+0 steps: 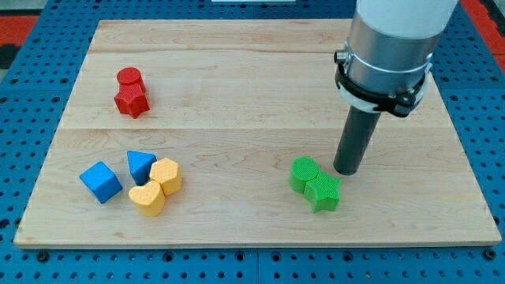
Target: Move the arm towards the right
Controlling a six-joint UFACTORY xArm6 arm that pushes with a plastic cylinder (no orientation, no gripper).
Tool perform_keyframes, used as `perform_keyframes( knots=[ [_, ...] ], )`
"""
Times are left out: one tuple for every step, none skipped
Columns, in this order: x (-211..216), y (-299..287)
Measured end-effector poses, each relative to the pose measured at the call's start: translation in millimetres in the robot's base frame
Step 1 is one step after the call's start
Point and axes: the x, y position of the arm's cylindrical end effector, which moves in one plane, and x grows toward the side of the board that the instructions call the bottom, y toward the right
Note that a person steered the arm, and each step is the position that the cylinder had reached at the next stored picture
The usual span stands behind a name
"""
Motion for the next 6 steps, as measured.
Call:
perform_keyframes(
  knots=[
    [13, -66],
    [18, -142],
    [18, -182],
    [18, -140],
    [1, -45],
    [-18, 33]
  ],
)
